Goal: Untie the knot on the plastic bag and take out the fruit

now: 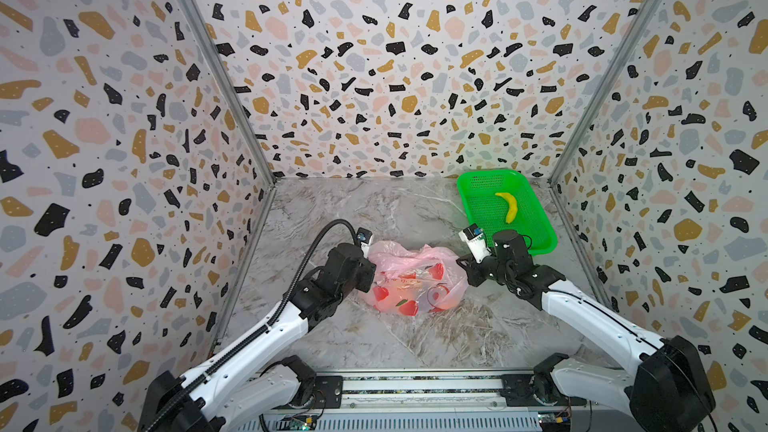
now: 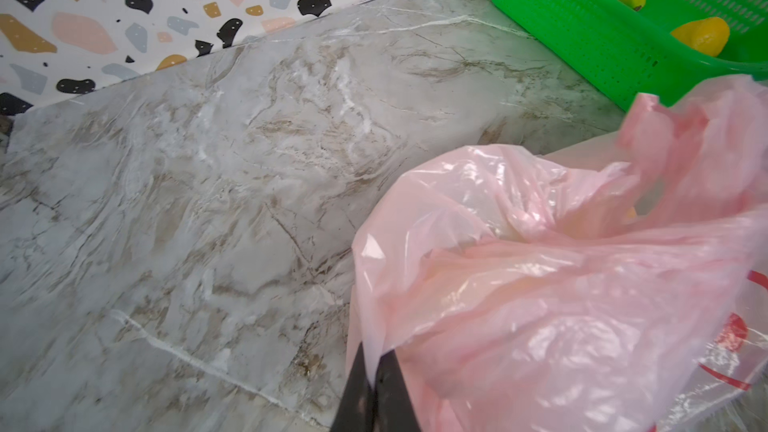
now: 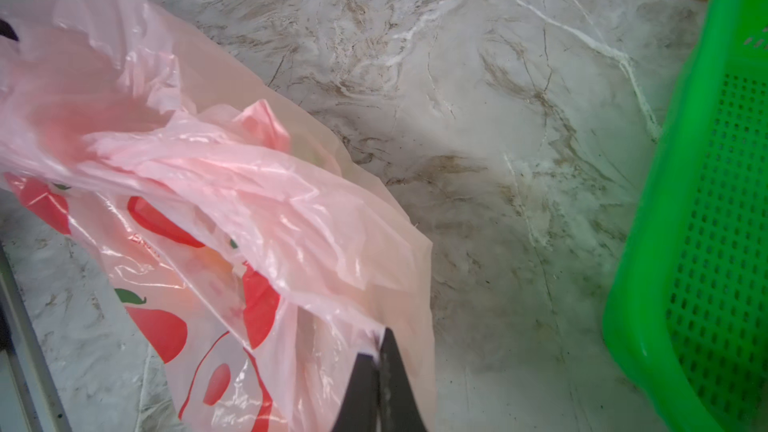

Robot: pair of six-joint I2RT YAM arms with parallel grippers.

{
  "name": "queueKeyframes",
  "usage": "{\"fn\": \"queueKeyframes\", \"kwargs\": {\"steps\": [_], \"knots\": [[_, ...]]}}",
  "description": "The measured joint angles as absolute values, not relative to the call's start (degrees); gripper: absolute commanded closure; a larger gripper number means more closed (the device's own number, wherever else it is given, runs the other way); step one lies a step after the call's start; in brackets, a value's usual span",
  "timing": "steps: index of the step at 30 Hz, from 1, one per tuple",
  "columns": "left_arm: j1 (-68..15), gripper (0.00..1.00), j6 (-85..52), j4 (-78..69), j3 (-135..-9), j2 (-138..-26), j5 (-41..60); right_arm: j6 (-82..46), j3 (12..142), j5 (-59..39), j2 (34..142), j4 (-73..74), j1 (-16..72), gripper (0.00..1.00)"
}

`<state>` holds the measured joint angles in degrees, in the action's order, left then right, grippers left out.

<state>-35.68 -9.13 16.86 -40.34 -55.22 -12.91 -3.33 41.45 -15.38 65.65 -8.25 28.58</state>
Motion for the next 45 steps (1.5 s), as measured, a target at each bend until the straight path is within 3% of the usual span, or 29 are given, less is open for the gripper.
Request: {"fn": "queueKeyframes", "kwargs": {"steps": [2, 5, 8, 16, 21, 25, 32, 45], "knots": [[-35.68, 1.0, -9.19, 16.16, -39.7, -54.61, -12.8, -3.46, 41.41, -15.84, 65.06, -9.02, 28.58, 0.62], [-35.68, 1.0, -8.27, 15.33, -39.68, -54.46, -12.08, -2.35, 41.45, -16.12, 63.2, -9.52, 28.67, 0.41], [-35.68, 1.0, -6.72, 14.68, -39.68, -53.56, -11.18, -0.23, 43.27, -16.97, 61.76, -9.93, 29.19, 0.35], [-35.68, 1.0, -2.83, 13.06, -40.01, -53.56, -9.52, 7.18, 51.46, -17.82, 69.25, -7.01, 35.11, 0.35], [-35.68, 1.0, -2.11, 11.97, -40.01, -53.82, -8.99, 9.58, 52.18, -17.74, 77.62, -5.28, 36.12, 0.44], [-35.68, 1.0, -2.11, 11.84, -39.99, -53.78, -9.08, 10.48, 52.18, -16.69, 80.77, -3.77, 36.12, 0.71], [-35.68, 1.0, -3.66, 12.73, -39.83, -53.15, -13.21, 10.15, 52.18, -15.77, 78.46, -3.01, 35.59, 0.97], [-35.64, 1.0, -10.22, 13.67, -38.7, -52.66, -20.1, 4.34, 50.65, -11.9, 66.94, -8.58, 29.06, 1.0]]}}
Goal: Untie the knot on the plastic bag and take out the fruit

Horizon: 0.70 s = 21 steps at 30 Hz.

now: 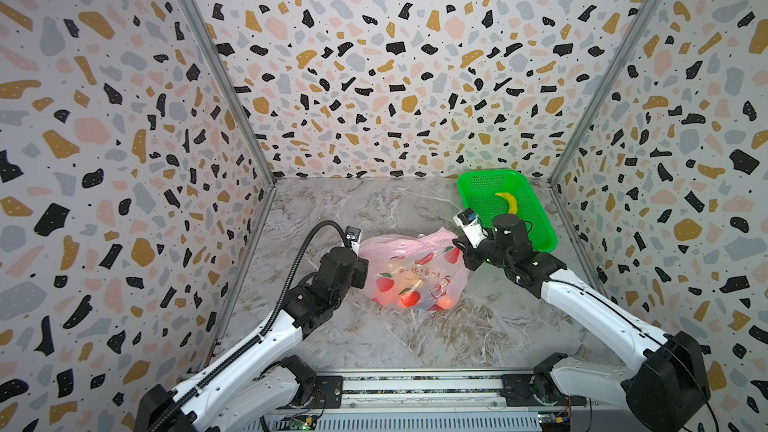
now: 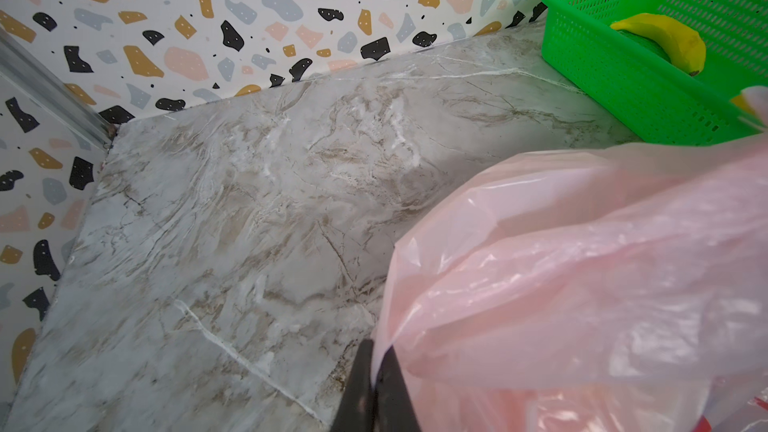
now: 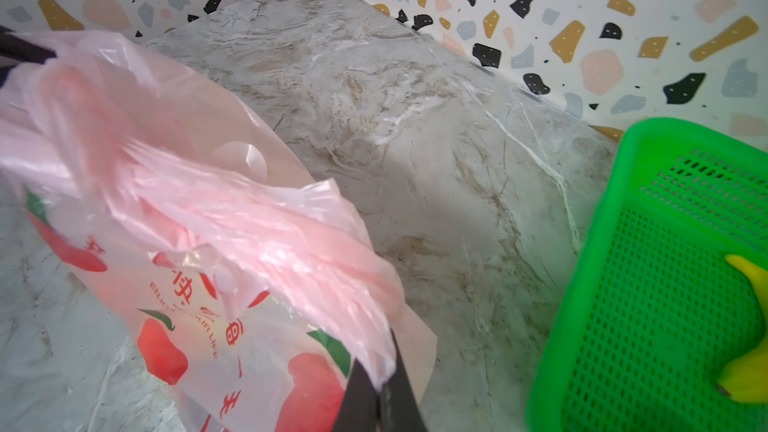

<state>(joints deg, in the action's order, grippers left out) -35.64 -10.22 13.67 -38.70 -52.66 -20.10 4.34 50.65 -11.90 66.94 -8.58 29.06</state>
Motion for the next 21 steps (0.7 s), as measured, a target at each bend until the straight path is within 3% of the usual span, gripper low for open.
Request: {"fn": "queueKeyframes", "kwargs": {"steps": [3, 5, 11, 15, 21], "knots": [[-35.62, 0.3, -10.72, 14.31, -38.85, -53.58, -19.4, 2.92, 50.65, -11.49, 64.97, -9.89, 28.56, 1.0], [-35.44, 0.0, -10.74, 15.81, -39.64, -53.56, -18.2, 2.39, 50.61, -11.64, 64.05, -10.37, 28.38, 1.0], [-38.13, 0.0, -6.7, 16.05, -46.7, -49.28, -9.91, 1.17, 50.37, -12.71, 62.98, -10.41, 28.23, 1.0], [-41.32, 0.0, -0.73, 16.21, -54.06, -52.97, -4.99, 0.86, 50.48, -13.74, 64.86, -10.44, 28.23, 1.0], [-45.82, 0.0, 5.21, 18.5, -54.48, -60.69, -5.56, 0.56, 51.16, -14.35, 66.78, -10.63, 28.23, 1.0]]}}
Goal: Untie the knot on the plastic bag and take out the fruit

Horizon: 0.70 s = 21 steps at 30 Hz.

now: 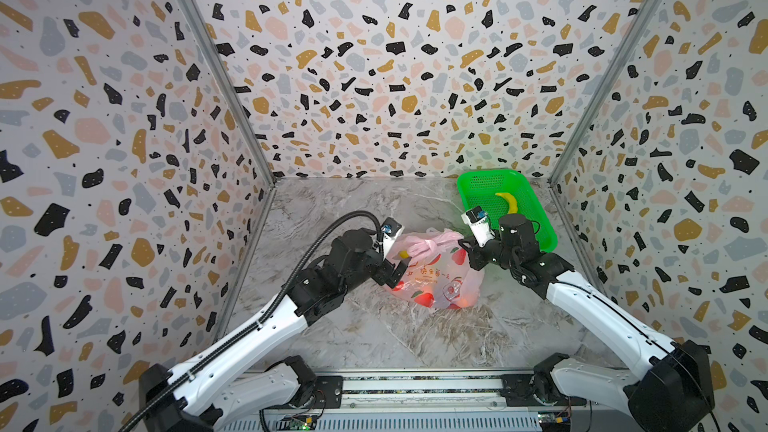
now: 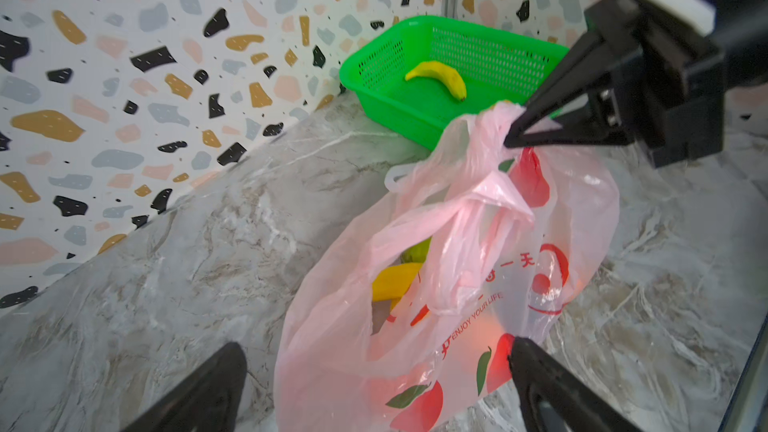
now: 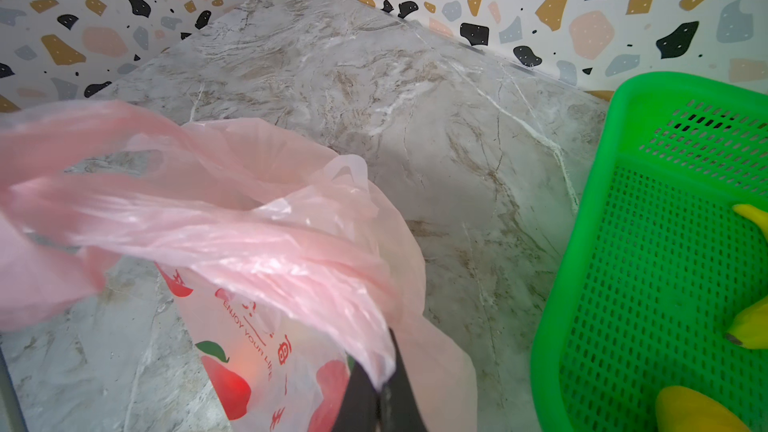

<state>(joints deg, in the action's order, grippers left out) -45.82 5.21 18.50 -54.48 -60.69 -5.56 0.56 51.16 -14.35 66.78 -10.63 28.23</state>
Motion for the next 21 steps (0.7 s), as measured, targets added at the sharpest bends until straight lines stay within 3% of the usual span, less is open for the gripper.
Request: {"fn": "queueKeyframes", "kwargs": {"steps": [11, 18, 21], "knots": [[-53.76, 0.02, 1.76, 8.47, -45.8, -61.06, -17.17, -0.95, 52.93, -15.49, 67.16, -10.98, 28.23, 1.0], [-53.76, 0.16, 0.38, -1.8, -43.22, -65.93, -24.32, -1.54, 52.93, -16.25, 67.07, -10.92, 28.23, 1.0], [-53.76, 0.34, 0.47, -5.3, -43.24, -68.29, -24.49, -1.76, 52.93, -16.29, 67.0, -10.92, 28.23, 1.0]]}}
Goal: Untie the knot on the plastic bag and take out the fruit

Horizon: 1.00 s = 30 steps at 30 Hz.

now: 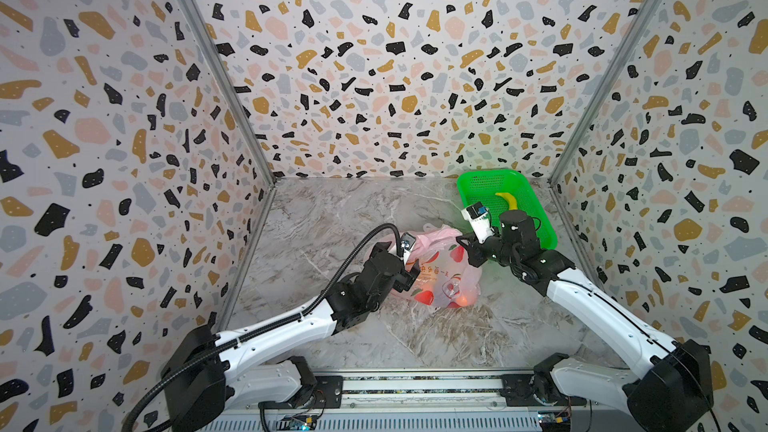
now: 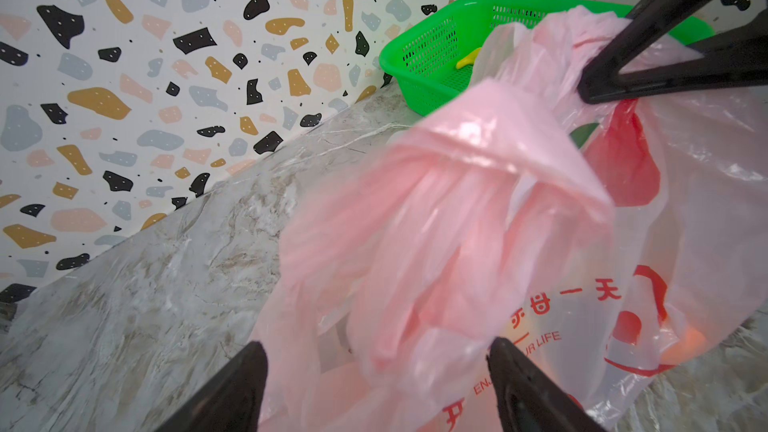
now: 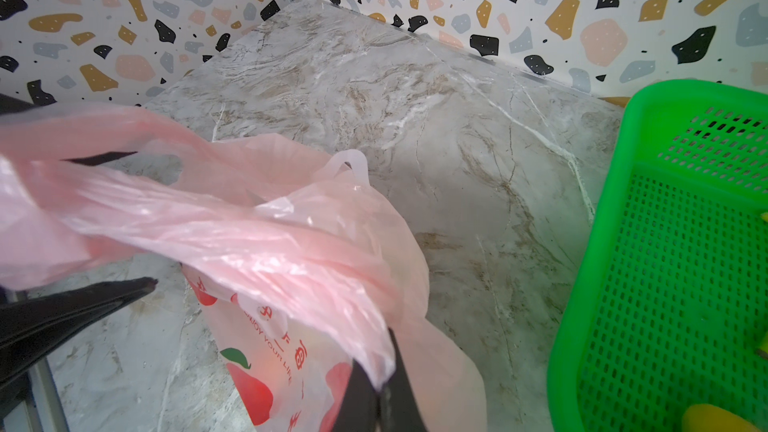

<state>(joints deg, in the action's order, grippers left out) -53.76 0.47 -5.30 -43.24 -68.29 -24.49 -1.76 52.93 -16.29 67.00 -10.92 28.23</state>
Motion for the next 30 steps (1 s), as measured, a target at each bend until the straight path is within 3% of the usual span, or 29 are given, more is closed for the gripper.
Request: {"fn": "queueKeyframes", "kwargs": {"steps": [5, 7, 18, 30], "knots": [[-53.76, 0.84, 0.73, -7.6, -43.66, -70.06, -25.17, -2.24, 52.93, -16.25, 66.78, -10.92, 28.23, 1.0], [-53.76, 0.99, 0.91, -7.79, -43.66, -69.6, -26.24, -2.44, 52.93, -16.12, 66.57, -10.92, 28.23, 1.0], [-53.76, 1.0, 1.72, -6.42, -41.69, -57.19, -34.68, -6.5, 50.02, -16.12, 63.29, -10.55, 25.21, 1.0], [-54.24, 1.0, -0.4, -2.15, -38.74, -49.82, -32.82, -13.13, 38.76, -20.78, 51.07, -9.43, 25.47, 1.0]]}}
